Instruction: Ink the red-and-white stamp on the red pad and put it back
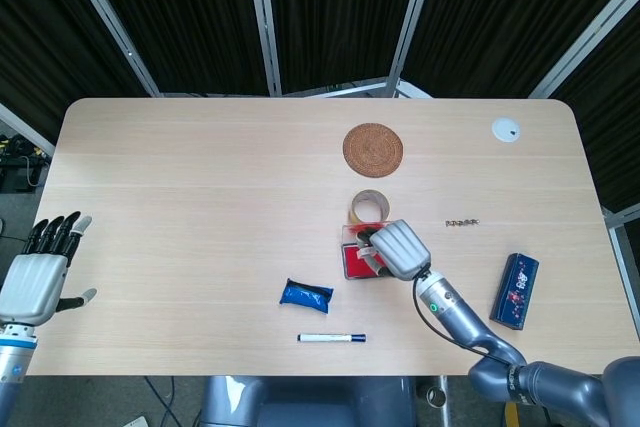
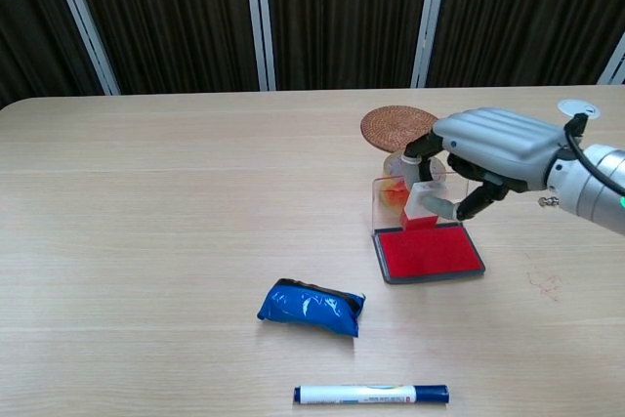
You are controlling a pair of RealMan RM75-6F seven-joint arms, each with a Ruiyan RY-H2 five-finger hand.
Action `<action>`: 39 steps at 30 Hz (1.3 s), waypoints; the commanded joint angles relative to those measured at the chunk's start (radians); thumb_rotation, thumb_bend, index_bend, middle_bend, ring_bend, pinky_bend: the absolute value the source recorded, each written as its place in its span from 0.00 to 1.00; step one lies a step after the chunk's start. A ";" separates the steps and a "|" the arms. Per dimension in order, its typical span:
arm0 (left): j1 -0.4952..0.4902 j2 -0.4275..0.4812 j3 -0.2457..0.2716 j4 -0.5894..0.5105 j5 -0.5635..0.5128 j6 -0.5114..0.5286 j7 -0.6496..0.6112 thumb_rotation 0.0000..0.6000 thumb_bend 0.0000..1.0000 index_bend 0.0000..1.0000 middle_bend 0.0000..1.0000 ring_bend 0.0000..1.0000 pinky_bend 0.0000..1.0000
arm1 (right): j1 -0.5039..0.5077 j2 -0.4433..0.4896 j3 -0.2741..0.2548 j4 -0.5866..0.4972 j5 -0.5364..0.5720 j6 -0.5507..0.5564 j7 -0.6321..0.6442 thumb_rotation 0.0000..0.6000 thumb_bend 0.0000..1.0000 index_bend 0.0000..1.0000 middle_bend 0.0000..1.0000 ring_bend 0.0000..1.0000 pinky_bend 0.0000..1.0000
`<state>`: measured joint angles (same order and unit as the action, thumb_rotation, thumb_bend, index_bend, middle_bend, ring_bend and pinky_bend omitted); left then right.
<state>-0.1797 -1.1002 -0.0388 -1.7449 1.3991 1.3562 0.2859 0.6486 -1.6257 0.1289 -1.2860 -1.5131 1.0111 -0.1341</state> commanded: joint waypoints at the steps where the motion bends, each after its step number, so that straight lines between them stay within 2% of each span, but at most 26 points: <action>1: -0.001 0.000 0.000 0.002 -0.003 -0.003 -0.001 1.00 0.00 0.00 0.00 0.00 0.00 | 0.017 -0.059 -0.008 0.075 -0.005 -0.002 0.004 1.00 0.44 0.59 0.60 0.88 1.00; 19: -0.002 0.001 0.004 -0.001 0.001 -0.002 -0.002 1.00 0.00 0.00 0.00 0.00 0.00 | 0.009 -0.147 -0.053 0.213 -0.027 0.040 0.075 1.00 0.44 0.60 0.61 0.88 1.00; 39: -0.004 0.001 0.005 -0.004 -0.005 -0.005 0.002 1.00 0.00 0.00 0.00 0.00 0.00 | 0.009 -0.177 -0.079 0.282 -0.033 0.034 0.094 1.00 0.44 0.61 0.62 0.88 1.00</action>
<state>-0.1838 -1.0987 -0.0337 -1.7490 1.3943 1.3511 0.2884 0.6575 -1.8020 0.0499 -1.0043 -1.5460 1.0454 -0.0402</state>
